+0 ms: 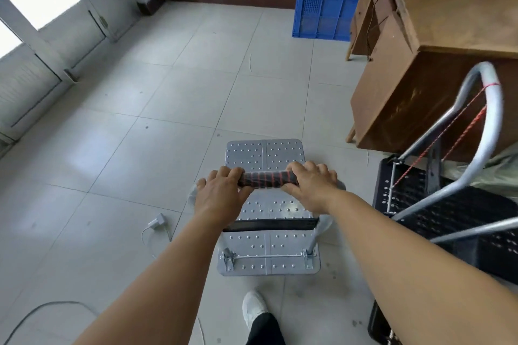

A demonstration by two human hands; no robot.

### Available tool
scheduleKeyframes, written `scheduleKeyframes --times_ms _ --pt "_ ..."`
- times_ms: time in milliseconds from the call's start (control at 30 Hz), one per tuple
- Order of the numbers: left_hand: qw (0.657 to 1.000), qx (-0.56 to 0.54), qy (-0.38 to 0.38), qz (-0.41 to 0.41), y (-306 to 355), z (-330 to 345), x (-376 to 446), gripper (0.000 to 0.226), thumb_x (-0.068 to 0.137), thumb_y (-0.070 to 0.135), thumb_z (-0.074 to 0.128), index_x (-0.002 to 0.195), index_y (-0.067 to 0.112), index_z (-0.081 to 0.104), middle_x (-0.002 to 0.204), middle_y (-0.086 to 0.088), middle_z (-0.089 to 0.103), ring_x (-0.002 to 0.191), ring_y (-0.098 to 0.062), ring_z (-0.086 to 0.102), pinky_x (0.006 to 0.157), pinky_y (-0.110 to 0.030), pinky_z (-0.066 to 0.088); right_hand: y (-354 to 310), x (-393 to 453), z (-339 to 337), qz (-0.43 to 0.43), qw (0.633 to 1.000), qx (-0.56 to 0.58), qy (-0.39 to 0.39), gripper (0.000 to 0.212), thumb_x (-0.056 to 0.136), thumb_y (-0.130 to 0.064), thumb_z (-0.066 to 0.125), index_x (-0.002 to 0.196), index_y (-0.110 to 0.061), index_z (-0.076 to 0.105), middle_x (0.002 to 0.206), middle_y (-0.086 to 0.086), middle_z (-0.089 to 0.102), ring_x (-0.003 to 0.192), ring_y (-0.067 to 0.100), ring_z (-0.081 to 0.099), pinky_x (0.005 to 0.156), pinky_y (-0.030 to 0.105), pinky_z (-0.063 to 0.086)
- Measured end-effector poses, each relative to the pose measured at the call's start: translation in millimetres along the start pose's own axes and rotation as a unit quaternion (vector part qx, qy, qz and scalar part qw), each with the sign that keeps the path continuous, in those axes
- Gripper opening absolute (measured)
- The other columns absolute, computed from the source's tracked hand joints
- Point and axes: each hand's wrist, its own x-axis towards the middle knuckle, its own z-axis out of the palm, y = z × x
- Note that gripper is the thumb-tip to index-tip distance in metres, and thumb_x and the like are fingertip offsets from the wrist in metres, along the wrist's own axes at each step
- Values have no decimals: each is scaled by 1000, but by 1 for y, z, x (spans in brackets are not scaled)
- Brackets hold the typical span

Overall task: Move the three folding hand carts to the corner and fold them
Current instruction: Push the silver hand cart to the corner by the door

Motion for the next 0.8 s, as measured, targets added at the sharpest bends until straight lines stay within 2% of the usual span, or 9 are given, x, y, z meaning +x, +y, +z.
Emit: scheduleKeyframes --times_ms 167,400,800 --pt "1000 1 -4 -3 6 -12 50 39 95 53 37 127 32 43 125 4 49 121 -20 42 103 -40 30 6 49 -28 11 1000 -11 -26 40 94 -53 41 127 -32 37 124 4 42 116 27 36 102 40 26" --pt "1000 0 -4 -12 15 -24 110 40 94 55 36 126 31 43 123 3 50 120 -21 43 103 -42 31 18 108 -60 12 1000 -17 -20 38 93 -53 43 124 -32 38 120 3 42 112 25 37 95 37 26" --pt "997 -16 6 -73 27 -48 217 37 94 53 38 124 31 44 123 4 50 119 -20 43 102 -40 31 37 226 -119 -62 997 -20 -29 36 92 -52 46 120 -31 42 120 2 45 113 25 38 98 38 26"
